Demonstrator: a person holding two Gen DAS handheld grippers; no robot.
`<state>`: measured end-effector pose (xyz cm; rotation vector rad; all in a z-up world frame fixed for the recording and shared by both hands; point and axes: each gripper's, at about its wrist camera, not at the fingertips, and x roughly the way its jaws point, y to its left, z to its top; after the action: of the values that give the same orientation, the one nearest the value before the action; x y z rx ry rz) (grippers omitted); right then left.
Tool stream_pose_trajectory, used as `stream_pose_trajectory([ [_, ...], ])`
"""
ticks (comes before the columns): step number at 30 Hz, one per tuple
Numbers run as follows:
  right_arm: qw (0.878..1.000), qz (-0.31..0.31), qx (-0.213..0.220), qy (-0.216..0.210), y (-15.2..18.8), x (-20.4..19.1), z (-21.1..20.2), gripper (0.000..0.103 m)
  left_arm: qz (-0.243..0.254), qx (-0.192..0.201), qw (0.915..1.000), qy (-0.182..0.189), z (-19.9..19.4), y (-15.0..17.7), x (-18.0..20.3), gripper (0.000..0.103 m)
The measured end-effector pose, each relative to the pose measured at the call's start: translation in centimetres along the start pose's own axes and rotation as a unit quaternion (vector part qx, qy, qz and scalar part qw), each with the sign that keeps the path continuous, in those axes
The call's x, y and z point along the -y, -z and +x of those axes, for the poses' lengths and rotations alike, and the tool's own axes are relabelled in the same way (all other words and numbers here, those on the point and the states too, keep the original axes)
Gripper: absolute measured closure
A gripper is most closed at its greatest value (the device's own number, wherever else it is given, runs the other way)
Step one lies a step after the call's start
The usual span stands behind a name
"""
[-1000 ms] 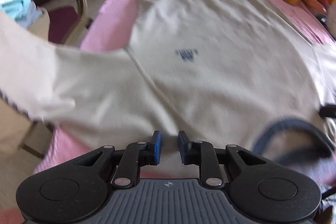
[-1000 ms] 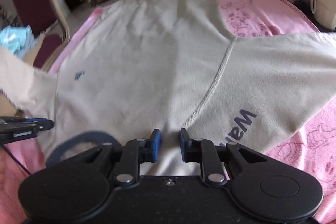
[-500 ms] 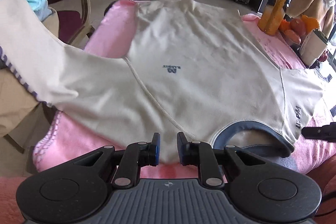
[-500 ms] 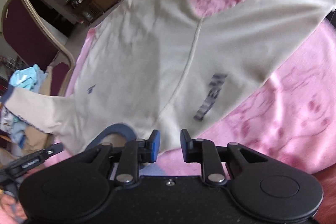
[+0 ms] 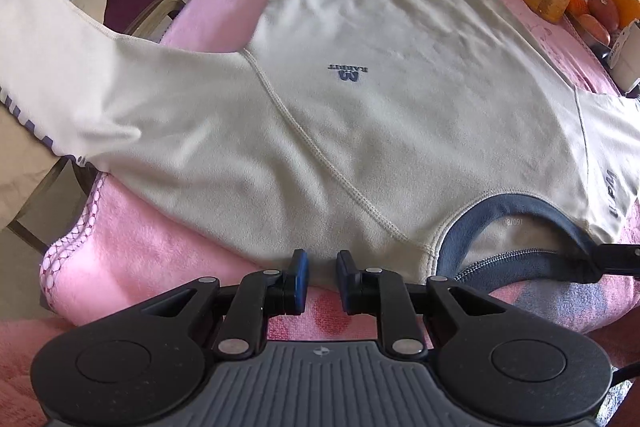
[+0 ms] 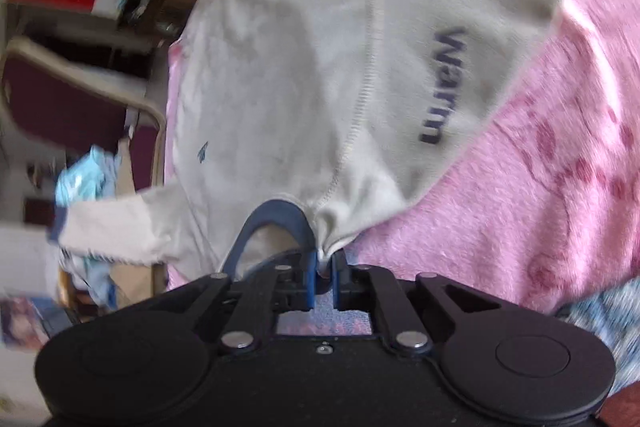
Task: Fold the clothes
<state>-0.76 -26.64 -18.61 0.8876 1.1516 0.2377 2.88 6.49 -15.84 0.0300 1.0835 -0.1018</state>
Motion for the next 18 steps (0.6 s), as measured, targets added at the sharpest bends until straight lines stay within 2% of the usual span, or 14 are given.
stream_pose_trajectory([
  [3,0.998,-0.066,0.024,-0.002,0.5,-1.9,-2.1,0.097,0.003,-0.003,1.0000,0.000,-0.1,0.0,-0.3,0.083],
  [4,0.997,-0.072,0.030,0.015,0.5,-2.0,-2.6,0.098,0.011,-0.003,0.9999,-0.003,-0.1,0.0,-0.2,0.083],
  [6,0.996,-0.066,0.022,0.053,0.3,-1.0,-2.2,0.097,0.035,-0.001,0.9993,-0.014,-0.2,0.1,0.4,0.082],
  [9,0.995,-0.060,0.001,0.077,0.4,-0.7,-1.0,0.096,0.087,0.009,0.9952,-0.044,-0.5,0.5,1.7,0.081],
  [12,0.996,-0.051,-0.008,0.078,0.2,-0.4,-1.4,0.074,0.102,0.018,0.9931,-0.054,-1.4,0.9,1.7,0.083],
  [13,0.997,-0.045,0.005,0.066,0.0,-0.1,-2.1,0.069,0.094,0.025,0.9942,-0.046,-1.9,0.9,1.3,0.083],
  [16,0.997,-0.031,0.060,0.037,-0.3,0.4,-3.9,0.071,0.054,0.059,0.9968,-0.003,-3.5,0.4,0.1,0.083],
  [17,0.995,-0.035,0.087,0.041,-0.5,0.2,-4.2,0.078,0.042,0.069,0.9967,0.005,-3.7,0.1,-0.1,0.083],
  [18,0.991,-0.050,0.108,0.055,-0.5,-0.2,-4.2,0.082,0.035,0.073,0.9967,0.006,-3.5,-0.3,0.0,0.083],
])
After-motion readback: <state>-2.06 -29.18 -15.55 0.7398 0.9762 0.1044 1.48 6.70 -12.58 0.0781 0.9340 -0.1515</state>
